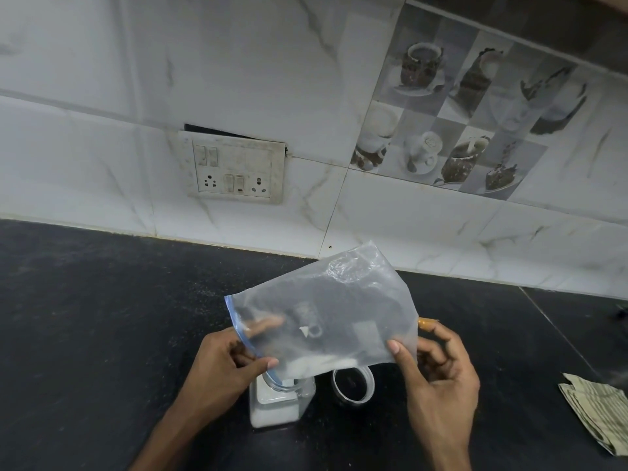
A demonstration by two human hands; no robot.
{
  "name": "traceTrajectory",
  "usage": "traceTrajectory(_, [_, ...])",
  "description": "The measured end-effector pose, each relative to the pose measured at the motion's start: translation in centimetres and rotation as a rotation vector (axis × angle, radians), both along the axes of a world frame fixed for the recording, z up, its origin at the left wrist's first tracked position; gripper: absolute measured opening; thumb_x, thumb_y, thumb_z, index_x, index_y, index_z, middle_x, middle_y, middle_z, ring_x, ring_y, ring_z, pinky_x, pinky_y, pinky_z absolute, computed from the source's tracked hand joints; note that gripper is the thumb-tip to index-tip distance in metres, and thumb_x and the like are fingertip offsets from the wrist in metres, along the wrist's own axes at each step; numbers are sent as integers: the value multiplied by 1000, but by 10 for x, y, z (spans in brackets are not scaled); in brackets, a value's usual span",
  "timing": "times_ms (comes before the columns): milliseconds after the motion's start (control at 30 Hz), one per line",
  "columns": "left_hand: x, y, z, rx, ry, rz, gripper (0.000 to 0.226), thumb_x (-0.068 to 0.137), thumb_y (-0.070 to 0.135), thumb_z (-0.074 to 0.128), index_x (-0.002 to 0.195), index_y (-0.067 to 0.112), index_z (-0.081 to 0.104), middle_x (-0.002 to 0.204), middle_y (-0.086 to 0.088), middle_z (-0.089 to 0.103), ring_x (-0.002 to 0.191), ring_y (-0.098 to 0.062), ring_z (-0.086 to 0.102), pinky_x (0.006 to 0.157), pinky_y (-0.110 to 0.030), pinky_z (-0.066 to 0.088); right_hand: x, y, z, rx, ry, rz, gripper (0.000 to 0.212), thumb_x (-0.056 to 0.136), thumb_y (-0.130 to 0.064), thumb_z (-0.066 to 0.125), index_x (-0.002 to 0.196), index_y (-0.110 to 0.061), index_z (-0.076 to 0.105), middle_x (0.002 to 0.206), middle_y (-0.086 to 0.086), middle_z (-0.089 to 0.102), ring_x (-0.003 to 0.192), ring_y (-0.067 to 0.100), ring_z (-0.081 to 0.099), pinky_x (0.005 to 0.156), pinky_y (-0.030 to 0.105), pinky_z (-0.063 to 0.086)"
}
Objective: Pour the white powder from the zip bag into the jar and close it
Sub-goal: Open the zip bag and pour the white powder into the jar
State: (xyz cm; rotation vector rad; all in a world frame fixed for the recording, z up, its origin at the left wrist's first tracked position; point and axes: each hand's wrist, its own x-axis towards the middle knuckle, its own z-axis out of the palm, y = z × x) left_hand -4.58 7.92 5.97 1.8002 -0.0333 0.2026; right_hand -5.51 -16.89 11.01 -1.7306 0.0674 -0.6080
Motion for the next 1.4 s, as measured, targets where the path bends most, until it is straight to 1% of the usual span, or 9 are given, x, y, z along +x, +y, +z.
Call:
traceTrajectory(233, [1, 1, -2, 4, 30, -22, 60, 70, 2, 84, 108, 44, 67, 75, -2, 78, 54, -3, 66, 59, -19, 57, -2, 0, 2, 1, -10, -9, 41, 73, 1, 80, 104, -21, 65, 82, -3, 78, 81, 10, 75, 84, 31, 57])
traceTrajectory(367, [1, 2, -3, 20, 32, -13, 59, 69, 3, 85, 109, 43, 66, 72, -3, 77, 52, -1, 64, 57, -17, 55, -2, 1, 2, 6, -18, -4, 42, 73, 3, 80, 102, -24, 65, 80, -5, 78, 78, 7, 74, 75, 16, 56])
traceTrajectory(467, [2, 2, -4, 21, 35, -22, 58, 69, 5, 85, 111, 40, 67, 76, -4, 78, 54, -2, 65, 60, -22, 59, -2, 0, 2, 4, -27, -18, 41, 73, 2, 80, 102, -22, 65, 81, -5, 78, 79, 7, 74, 79, 22, 57])
traceTrajectory(600, [1, 0, -2, 20, 25, -25, 61, 70, 0, 84, 110, 42, 66, 75, 3, 78, 51, 1, 64, 57, -14, 54, -1, 1, 3, 6, -28, -5, 40, 74, 3, 79, 103, -21, 65, 81, -4, 78, 80, 10, 75, 81, 22, 57])
traceTrajectory(767, [1, 1, -3, 9, 34, -8, 58, 69, 1, 84, 105, 42, 66, 75, 5, 78, 51, 1, 65, 56, -14, 54, 0, 3, 4, 4, -21, -4, 41, 73, 2, 80, 103, -22, 65, 81, -5, 78, 80, 8, 74, 83, 24, 57])
traceTrajectory(933, [2, 2, -7, 10, 25, -7, 61, 70, 3, 85, 112, 43, 67, 75, -11, 77, 53, -19, 67, 60, -25, 59, -1, 4, 3, 14, -23, -12, 42, 73, 3, 80, 101, -24, 65, 82, -5, 78, 79, 7, 74, 80, 22, 57])
traceTrajectory(1200, [3, 3, -9, 24, 23, -3, 59, 69, 4, 86, 107, 44, 67, 75, 0, 78, 58, -11, 70, 64, -29, 62, 0, 5, 1, 30, -30, -21, 40, 74, 4, 79, 101, -21, 65, 83, -3, 78, 81, 10, 74, 81, 24, 57])
traceTrajectory(1267, [3, 3, -10, 18, 25, -3, 58, 69, 7, 86, 108, 46, 69, 77, -4, 78, 61, -19, 71, 66, -34, 62, 0, 5, 1, 38, -38, -20, 40, 74, 4, 79, 101, -21, 65, 83, -2, 78, 81, 11, 74, 82, 23, 57])
traceTrajectory(1400, [1, 3, -8, 10, 12, -8, 68, 69, 3, 86, 101, 60, 66, 80, 5, 79, 61, -16, 73, 63, -25, 61, 1, 4, 1, 32, -34, -12, 39, 74, 4, 79, 102, -19, 65, 82, -2, 78, 80, 11, 74, 82, 25, 57])
